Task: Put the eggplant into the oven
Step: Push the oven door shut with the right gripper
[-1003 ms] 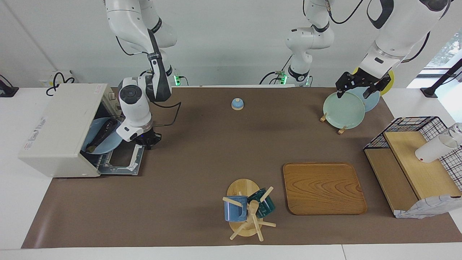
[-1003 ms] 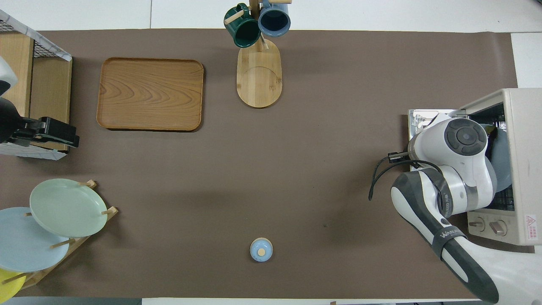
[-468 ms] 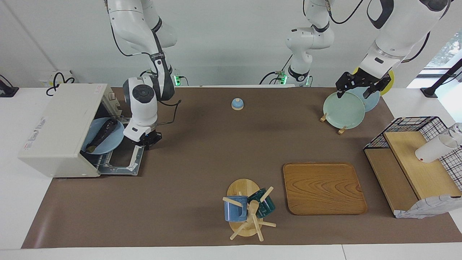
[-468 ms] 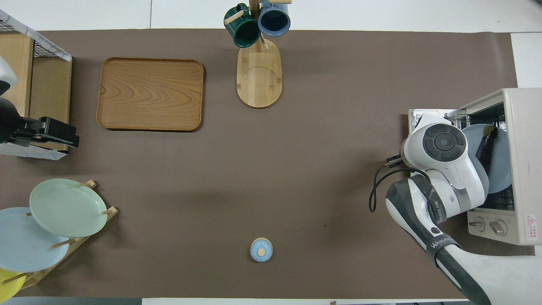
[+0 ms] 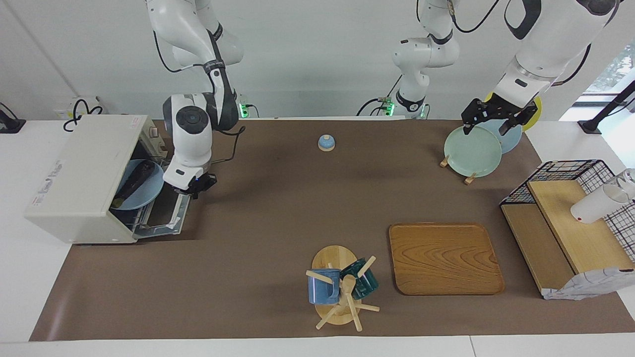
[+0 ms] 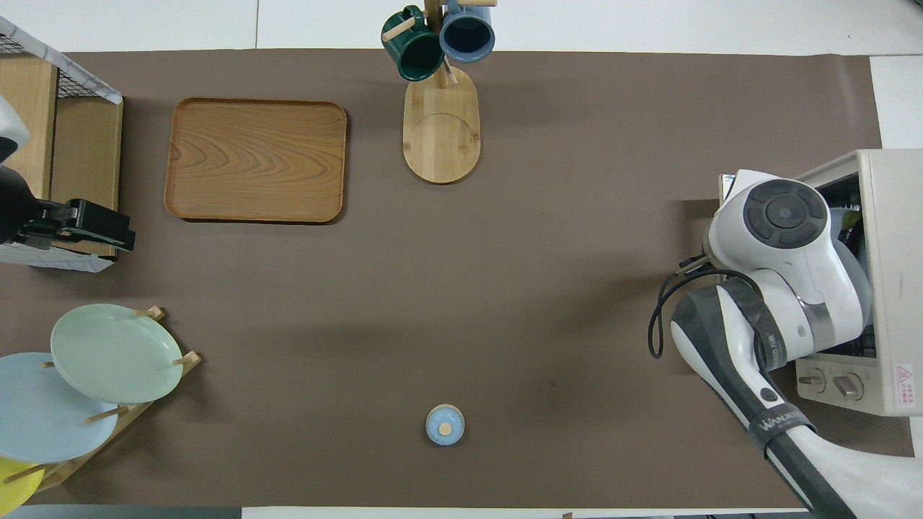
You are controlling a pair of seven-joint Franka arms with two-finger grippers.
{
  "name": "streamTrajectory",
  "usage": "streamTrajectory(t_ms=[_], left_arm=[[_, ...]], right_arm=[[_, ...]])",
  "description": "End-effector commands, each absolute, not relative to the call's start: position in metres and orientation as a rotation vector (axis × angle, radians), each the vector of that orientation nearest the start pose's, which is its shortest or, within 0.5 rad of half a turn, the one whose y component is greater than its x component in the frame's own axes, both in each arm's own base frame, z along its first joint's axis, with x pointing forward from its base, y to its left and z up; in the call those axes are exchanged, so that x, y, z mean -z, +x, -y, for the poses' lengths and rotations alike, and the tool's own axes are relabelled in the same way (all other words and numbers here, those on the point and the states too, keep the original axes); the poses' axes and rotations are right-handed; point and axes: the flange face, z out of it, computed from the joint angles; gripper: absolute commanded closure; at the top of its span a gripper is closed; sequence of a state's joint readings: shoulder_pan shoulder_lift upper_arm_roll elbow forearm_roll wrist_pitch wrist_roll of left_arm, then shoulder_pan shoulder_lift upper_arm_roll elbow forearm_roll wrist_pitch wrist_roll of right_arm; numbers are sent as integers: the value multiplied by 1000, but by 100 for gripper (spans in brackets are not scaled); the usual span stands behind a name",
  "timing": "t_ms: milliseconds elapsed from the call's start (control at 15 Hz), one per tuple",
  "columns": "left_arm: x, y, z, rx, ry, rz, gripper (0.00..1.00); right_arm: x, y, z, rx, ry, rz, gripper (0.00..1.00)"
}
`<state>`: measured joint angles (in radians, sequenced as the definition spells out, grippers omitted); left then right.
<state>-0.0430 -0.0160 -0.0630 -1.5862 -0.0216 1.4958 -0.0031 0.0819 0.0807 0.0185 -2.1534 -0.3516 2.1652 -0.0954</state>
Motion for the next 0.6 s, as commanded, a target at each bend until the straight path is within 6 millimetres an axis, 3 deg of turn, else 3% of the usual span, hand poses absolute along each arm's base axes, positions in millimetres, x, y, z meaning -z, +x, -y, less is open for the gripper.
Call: streamTrajectory(t_ms=[0, 535], left_arm=[[-625, 534, 57, -111, -3131, -173, 0], [-625, 533, 57, -113, -3131, -173, 0]], right_arm=[[-381, 553, 29, -92, -3389, 739, 98], [-408, 542, 90, -152, -3381, 722, 98]])
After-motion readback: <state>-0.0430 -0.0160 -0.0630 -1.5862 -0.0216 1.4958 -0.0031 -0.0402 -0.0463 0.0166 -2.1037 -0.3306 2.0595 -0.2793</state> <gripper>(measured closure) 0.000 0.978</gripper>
